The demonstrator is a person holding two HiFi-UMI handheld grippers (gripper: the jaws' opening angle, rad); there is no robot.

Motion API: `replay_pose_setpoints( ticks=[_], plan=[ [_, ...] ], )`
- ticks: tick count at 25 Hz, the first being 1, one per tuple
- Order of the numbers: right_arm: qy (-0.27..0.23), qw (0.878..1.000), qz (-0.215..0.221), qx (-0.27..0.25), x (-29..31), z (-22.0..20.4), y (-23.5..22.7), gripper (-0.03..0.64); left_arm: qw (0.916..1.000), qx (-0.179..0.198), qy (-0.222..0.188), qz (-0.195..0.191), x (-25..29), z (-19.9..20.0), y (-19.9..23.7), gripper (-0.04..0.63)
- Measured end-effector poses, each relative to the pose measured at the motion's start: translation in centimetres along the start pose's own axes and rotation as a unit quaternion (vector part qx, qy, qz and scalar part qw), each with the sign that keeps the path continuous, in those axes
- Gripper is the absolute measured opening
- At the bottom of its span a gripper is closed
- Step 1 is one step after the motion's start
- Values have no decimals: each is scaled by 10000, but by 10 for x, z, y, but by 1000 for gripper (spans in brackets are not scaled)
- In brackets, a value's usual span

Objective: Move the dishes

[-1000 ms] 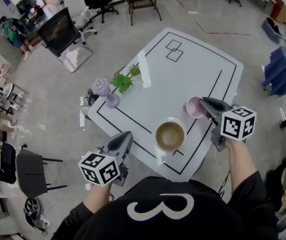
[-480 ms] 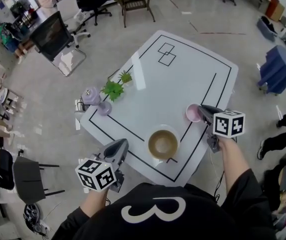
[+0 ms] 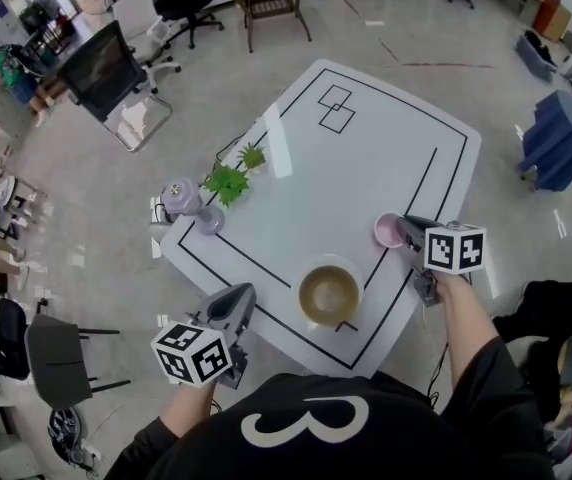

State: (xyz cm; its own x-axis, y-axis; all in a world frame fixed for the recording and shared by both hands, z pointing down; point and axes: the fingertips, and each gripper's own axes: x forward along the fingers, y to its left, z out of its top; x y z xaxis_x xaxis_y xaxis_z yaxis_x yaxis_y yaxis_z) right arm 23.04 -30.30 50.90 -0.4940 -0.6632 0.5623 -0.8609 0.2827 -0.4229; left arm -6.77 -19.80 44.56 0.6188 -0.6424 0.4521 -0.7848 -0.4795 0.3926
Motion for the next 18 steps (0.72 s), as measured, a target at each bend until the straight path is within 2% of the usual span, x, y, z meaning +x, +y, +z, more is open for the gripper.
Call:
replay_pose_setpoints(
  ticks=[5,13,18],
  plan=[
    [-55,9999,56,71,1,1,1,75,10000,-11,-5,33,-4,-2,4,2],
    [-532,9983,216,-45,-16,15,18,215,10000,-42,-60,24,-12,-3,4,1],
    [-810,9956,398,-250,-39,24,44,238,9999,-76,-73,17,-15,-9,4,2]
  ],
)
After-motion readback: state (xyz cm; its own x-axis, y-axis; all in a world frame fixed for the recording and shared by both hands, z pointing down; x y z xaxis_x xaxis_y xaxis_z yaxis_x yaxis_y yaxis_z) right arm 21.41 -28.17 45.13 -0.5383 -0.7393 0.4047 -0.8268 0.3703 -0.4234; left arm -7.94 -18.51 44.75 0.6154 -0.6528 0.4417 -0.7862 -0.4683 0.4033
